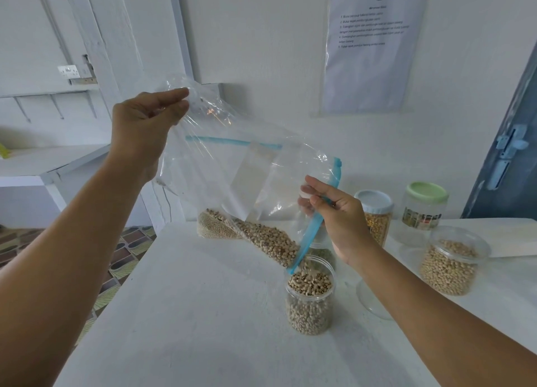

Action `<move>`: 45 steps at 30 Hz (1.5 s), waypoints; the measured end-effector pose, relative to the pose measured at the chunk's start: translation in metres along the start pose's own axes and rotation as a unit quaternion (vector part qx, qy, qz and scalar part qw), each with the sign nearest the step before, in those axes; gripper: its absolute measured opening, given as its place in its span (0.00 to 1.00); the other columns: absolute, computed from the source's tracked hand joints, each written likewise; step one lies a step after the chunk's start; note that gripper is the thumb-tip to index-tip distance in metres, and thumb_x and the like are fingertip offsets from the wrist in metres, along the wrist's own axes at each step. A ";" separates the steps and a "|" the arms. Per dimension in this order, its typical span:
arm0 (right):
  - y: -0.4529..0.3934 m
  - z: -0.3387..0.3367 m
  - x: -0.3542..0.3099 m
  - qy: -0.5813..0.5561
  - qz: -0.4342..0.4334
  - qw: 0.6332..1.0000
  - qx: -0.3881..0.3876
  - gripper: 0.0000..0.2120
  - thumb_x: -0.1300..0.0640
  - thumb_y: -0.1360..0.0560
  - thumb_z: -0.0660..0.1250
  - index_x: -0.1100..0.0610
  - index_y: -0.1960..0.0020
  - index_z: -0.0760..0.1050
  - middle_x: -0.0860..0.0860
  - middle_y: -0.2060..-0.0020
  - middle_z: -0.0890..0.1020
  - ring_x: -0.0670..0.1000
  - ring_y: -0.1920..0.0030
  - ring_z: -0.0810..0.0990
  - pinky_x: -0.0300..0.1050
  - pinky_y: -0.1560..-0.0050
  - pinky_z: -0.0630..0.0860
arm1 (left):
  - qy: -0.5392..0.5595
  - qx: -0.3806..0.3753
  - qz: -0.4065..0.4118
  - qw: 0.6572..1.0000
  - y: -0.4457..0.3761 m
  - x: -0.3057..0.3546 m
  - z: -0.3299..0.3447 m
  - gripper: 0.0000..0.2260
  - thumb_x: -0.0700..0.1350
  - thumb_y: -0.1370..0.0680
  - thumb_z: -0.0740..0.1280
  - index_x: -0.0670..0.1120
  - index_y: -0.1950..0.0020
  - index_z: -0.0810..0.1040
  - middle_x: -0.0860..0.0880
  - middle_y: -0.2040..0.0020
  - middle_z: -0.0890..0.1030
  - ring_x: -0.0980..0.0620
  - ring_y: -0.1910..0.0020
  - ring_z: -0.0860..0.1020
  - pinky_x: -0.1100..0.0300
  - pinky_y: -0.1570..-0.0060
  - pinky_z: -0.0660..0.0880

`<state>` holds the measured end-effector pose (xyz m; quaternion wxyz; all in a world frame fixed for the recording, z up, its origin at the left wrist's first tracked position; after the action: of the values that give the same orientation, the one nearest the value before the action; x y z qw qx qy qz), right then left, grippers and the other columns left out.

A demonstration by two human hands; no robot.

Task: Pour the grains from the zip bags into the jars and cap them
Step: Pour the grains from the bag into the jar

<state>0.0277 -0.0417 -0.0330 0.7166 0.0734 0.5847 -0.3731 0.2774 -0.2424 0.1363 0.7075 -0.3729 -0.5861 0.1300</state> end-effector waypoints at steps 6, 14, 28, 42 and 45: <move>0.000 -0.003 0.000 0.000 -0.002 1.000 0.004 0.17 0.69 0.18 0.64 0.54 0.37 0.83 0.54 0.42 0.86 0.58 0.44 0.86 0.46 0.42 0.82 | 0.007 -0.008 0.003 1.000 0.000 0.003 0.003 0.10 0.38 0.23 0.76 0.51 0.47 0.87 0.54 0.52 0.88 0.56 0.52 0.82 0.63 0.45 0.77; 0.002 -0.004 -0.001 0.002 -0.003 1.000 0.002 0.16 0.68 0.17 0.64 0.55 0.36 0.82 0.54 0.41 0.85 0.58 0.43 0.85 0.45 0.41 0.82 | -0.013 -0.008 0.006 1.000 0.000 0.008 0.004 0.10 0.40 0.24 0.77 0.53 0.46 0.88 0.51 0.49 0.87 0.56 0.55 0.81 0.63 0.46 0.77; 0.004 -0.005 -0.001 -0.018 0.006 1.000 0.010 0.15 0.69 0.18 0.64 0.58 0.37 0.83 0.55 0.42 0.86 0.58 0.43 0.86 0.43 0.43 0.82 | -0.015 -0.007 0.005 1.000 0.002 0.013 0.007 0.10 0.39 0.23 0.76 0.52 0.46 0.87 0.54 0.51 0.88 0.58 0.54 0.82 0.64 0.46 0.77; 0.002 -0.005 0.003 -0.023 0.004 1.000 0.008 0.15 0.69 0.18 0.65 0.57 0.38 0.83 0.55 0.43 0.86 0.56 0.44 0.86 0.45 0.42 0.82 | -0.030 -0.006 0.010 0.999 0.002 0.017 0.009 0.10 0.39 0.23 0.76 0.49 0.43 0.86 0.58 0.54 0.87 0.60 0.52 0.82 0.66 0.46 0.76; 0.002 -0.007 0.004 -0.021 0.004 1.000 0.009 0.15 0.69 0.18 0.64 0.57 0.37 0.83 0.55 0.42 0.86 0.55 0.45 0.86 0.44 0.43 0.82 | -0.032 -0.010 0.011 0.999 0.001 0.017 0.009 0.10 0.39 0.23 0.77 0.49 0.44 0.86 0.59 0.55 0.87 0.60 0.53 0.82 0.65 0.45 0.76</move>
<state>0.0238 -0.0387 -0.0394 0.7298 0.0745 0.5655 -0.3769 0.2745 -0.2273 0.1485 0.6832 -0.3819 -0.6055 0.1443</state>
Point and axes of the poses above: each hand's wrist, its own y-axis away from the middle knuckle, its own z-axis out of the palm, x = y × z, the point moved 5 cm from there along -y, towards the middle knuckle
